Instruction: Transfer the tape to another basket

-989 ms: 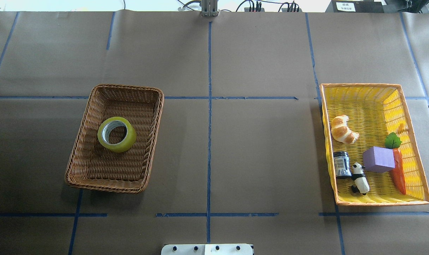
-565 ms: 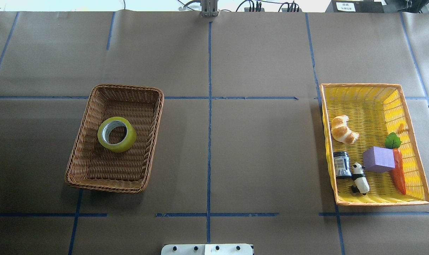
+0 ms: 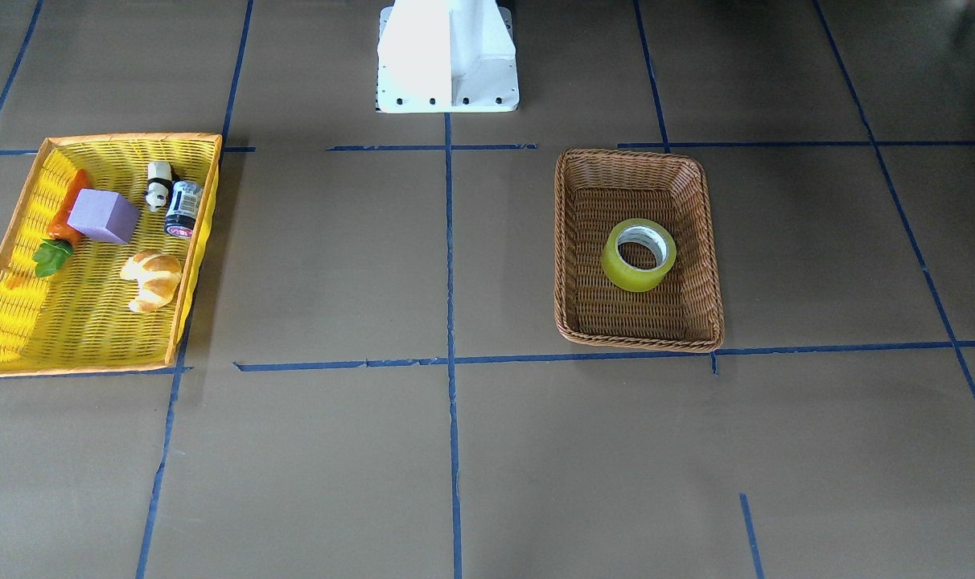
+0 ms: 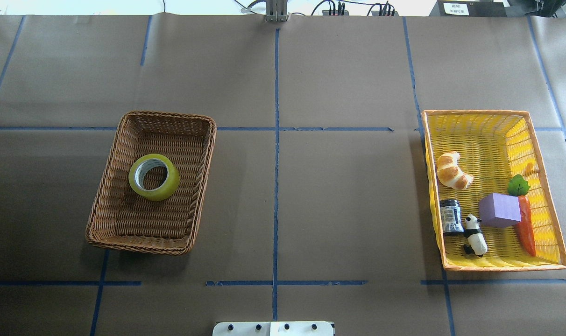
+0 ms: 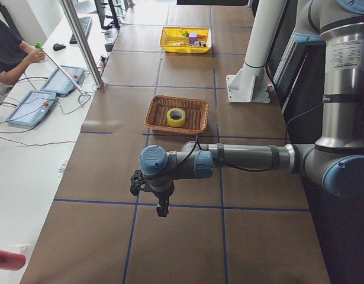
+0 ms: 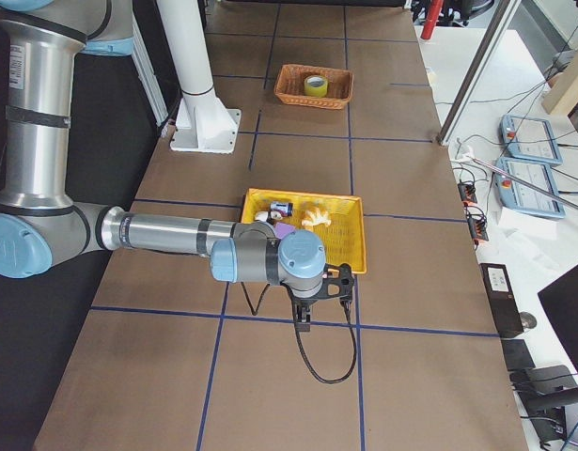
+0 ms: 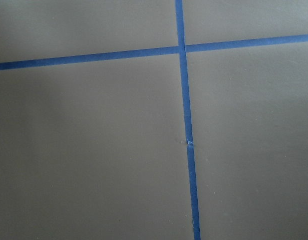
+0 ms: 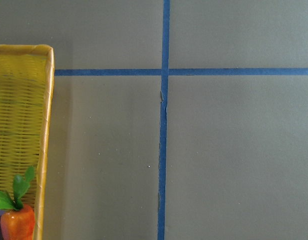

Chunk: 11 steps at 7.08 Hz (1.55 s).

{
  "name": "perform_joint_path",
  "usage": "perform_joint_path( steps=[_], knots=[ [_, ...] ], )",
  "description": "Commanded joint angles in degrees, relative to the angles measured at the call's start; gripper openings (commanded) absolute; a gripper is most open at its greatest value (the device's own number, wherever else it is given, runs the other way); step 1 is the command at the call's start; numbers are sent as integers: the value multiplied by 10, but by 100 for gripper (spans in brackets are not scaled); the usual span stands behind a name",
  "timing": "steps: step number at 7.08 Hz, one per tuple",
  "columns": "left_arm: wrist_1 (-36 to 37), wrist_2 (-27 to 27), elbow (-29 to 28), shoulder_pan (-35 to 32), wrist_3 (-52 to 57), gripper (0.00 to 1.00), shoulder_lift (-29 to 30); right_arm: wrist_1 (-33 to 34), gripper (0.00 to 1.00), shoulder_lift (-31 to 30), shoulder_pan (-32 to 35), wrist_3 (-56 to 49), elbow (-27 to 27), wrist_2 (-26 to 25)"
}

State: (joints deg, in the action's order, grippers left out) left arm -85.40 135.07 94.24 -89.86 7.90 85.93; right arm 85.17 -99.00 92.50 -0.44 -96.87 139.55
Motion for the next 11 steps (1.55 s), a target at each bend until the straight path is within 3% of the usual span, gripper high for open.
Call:
perform_joint_path(
  steps=[1, 11],
  knots=[
    [-6, 0, -14, -2, 2, 100, -1, 0, 100, 0, 0, 0, 0, -1],
    [-32, 0, -34, -10, -2, 100, 8, 0, 100, -1, 2, -1, 0, -1]
  ],
)
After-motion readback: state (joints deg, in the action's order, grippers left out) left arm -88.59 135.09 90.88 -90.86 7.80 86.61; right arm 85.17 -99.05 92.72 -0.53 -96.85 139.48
